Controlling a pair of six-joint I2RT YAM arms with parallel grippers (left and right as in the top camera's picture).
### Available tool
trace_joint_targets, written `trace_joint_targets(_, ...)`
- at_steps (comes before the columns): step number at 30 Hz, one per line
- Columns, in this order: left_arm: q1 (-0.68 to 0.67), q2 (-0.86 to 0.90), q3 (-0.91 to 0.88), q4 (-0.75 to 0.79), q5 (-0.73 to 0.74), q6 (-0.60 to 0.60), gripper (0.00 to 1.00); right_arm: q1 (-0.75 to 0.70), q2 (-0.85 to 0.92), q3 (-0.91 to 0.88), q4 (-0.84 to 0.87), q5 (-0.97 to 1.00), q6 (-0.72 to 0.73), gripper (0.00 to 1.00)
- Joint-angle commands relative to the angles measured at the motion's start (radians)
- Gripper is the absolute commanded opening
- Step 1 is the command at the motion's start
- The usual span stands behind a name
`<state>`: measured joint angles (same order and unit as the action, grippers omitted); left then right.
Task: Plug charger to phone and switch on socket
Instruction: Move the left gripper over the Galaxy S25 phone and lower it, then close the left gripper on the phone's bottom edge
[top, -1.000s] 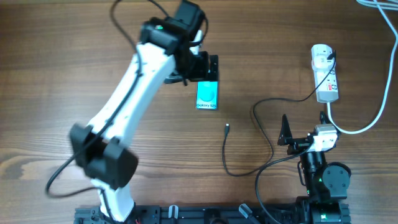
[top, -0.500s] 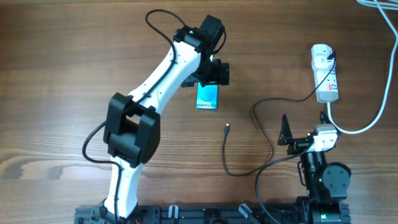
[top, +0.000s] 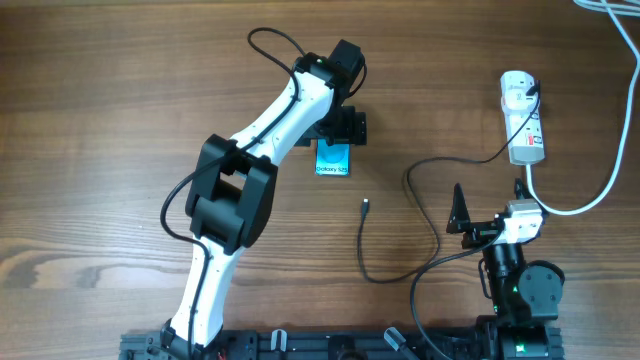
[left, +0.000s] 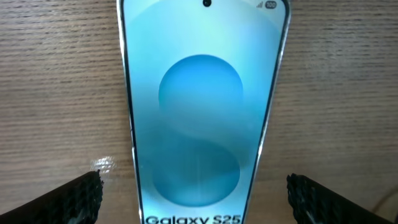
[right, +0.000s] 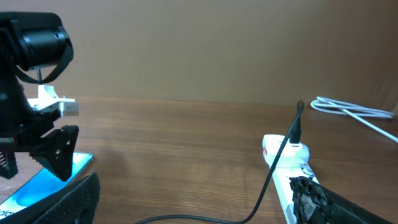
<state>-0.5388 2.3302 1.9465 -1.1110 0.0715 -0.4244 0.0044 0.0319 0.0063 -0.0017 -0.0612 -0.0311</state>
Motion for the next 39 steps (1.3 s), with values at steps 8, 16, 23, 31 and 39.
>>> trace_joint_targets(8,-0.023,0.023,0.013,0.031,-0.118,-0.003,1.0,0.004,-0.005,-0.001,0.003,0.011,0.007,1.0)
trace_joint_targets(16,-0.026,0.023,-0.065,0.096,-0.103,-0.003,1.0,0.004,-0.005,-0.001,0.003,0.011,0.007,1.0)
trace_joint_targets(23,-0.042,0.023,-0.14,0.155,-0.103,-0.003,1.0,0.004,-0.005,-0.001,0.003,0.011,0.007,1.0)
trace_joint_targets(31,-0.043,0.023,-0.164,0.178,-0.103,-0.003,1.0,0.004,-0.005,-0.001,0.003,0.011,0.007,1.0)
trace_joint_targets(39,-0.043,0.023,-0.164,0.169,-0.107,-0.003,0.79,0.004,-0.005,-0.001,0.003,0.011,0.007,1.0)
